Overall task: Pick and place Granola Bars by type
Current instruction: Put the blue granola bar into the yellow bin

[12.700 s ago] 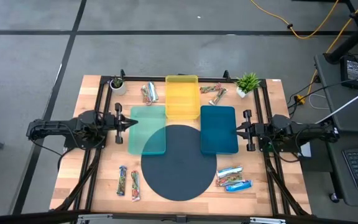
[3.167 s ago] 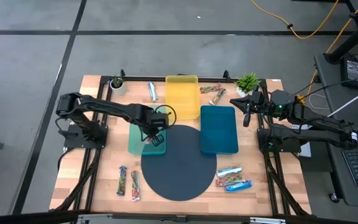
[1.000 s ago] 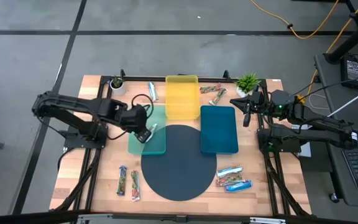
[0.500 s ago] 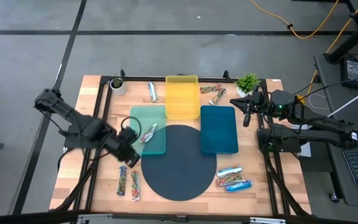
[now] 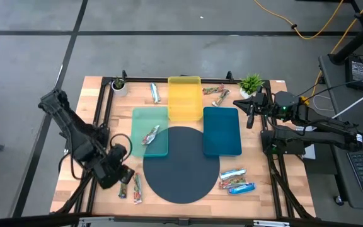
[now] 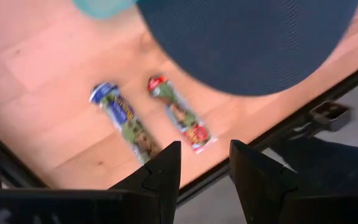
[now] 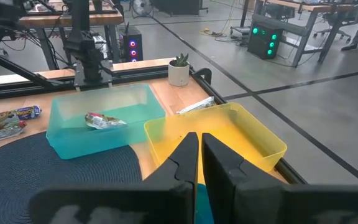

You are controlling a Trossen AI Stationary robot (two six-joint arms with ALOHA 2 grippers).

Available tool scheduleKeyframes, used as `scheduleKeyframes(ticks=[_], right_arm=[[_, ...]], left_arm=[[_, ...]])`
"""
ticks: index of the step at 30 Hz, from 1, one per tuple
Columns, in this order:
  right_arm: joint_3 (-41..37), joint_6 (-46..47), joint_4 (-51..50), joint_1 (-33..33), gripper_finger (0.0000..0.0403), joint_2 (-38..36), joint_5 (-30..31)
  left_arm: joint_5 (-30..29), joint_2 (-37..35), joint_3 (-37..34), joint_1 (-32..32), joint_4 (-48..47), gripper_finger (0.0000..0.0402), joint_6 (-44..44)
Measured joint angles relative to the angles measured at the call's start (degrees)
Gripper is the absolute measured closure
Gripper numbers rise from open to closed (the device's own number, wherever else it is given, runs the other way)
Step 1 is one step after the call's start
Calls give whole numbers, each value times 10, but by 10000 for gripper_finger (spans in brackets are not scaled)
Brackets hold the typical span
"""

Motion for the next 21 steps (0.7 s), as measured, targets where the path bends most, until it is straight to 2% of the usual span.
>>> scheduleKeyframes(ticks=[6,14,21], right_arm=[[0,1,0,0,377,0,0],[0,0,0,0,377,0,1],[0,2,0,0,377,0,1]], left_arm=[[7,61,-1,-36,0,272,-38],[21,110,-3,-52,4,272,-106],[97,168,-4,-54,4,272,-124]])
